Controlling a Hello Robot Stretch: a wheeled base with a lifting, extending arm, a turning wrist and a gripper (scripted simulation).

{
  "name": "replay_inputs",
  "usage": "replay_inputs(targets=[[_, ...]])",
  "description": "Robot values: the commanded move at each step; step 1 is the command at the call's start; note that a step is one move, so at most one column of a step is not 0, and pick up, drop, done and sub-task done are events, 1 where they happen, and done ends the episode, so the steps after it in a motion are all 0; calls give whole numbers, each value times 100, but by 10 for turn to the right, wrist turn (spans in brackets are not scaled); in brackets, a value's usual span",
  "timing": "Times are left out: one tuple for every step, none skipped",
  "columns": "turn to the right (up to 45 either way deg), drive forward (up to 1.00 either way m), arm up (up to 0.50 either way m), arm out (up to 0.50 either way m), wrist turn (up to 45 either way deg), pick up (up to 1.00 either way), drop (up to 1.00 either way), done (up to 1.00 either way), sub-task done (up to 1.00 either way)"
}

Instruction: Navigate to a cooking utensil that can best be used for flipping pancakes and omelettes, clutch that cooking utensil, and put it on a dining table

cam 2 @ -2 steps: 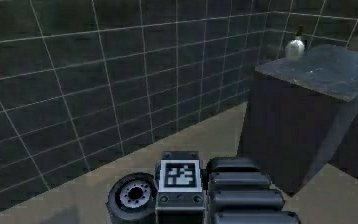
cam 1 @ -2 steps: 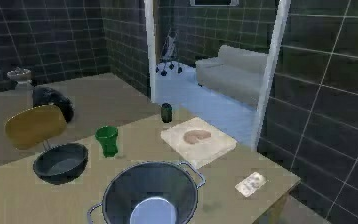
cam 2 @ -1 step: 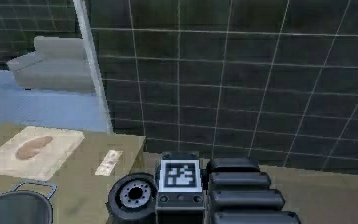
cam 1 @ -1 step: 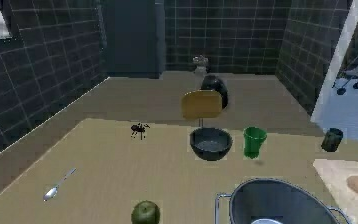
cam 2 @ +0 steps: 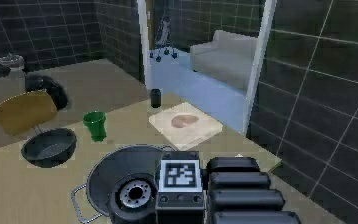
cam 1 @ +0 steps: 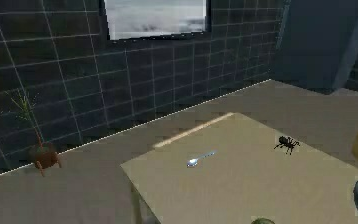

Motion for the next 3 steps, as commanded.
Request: replay_inputs(targets=[[-450,0,0,0,0,0,0,0,0],[-30,0,0,0,0,0,0,0,0],[0,0,0,22,0,0,0,0,0]])
